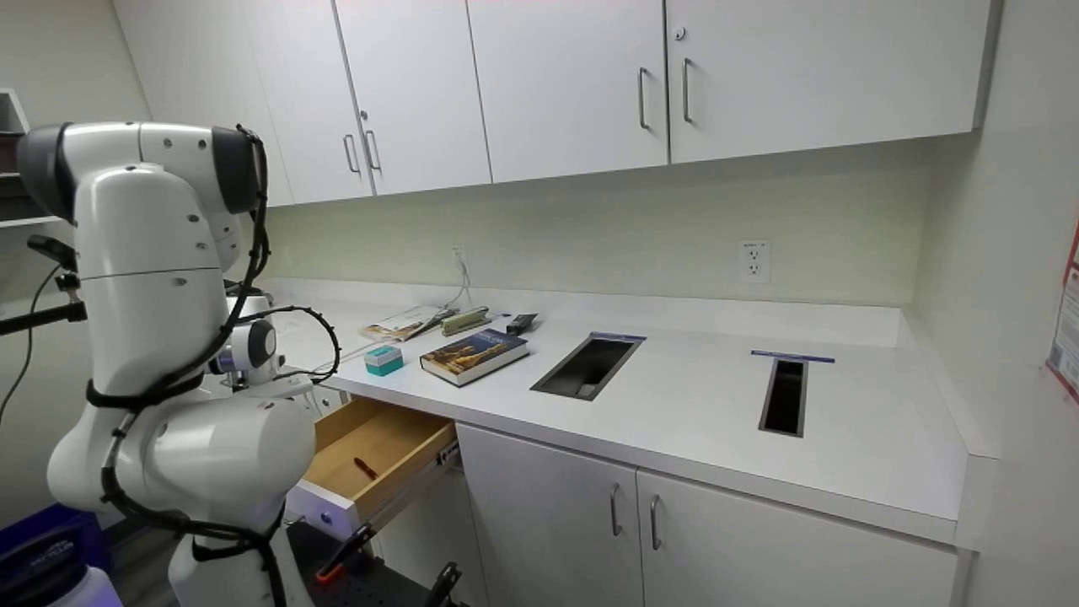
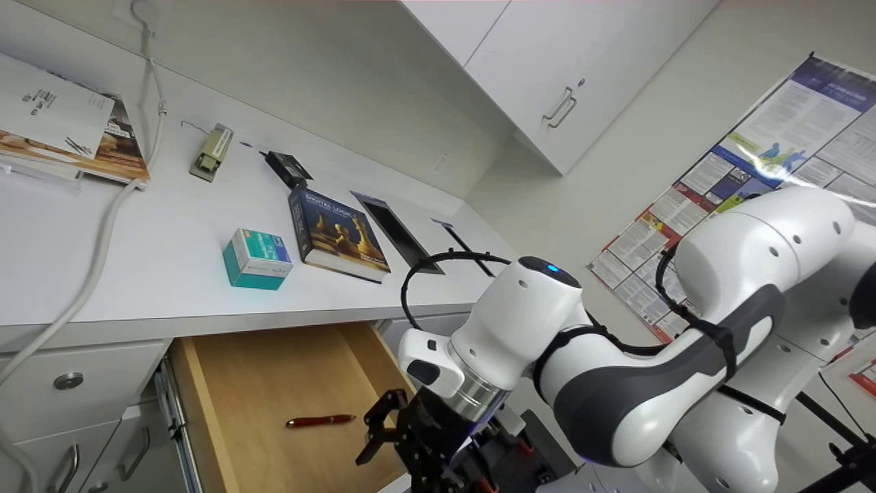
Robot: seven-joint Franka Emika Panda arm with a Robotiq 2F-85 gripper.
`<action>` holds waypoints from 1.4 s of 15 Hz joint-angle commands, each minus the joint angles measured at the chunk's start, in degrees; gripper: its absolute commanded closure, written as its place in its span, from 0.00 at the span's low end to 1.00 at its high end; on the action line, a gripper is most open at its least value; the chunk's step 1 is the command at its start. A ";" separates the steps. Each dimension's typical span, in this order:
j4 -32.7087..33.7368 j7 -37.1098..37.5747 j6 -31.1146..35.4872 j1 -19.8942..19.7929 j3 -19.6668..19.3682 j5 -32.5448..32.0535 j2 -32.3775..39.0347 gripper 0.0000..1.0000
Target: Close the open drawer
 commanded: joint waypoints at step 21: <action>7.17 15.54 -3.99 0.65 -3.04 -22.61 7.80 0.94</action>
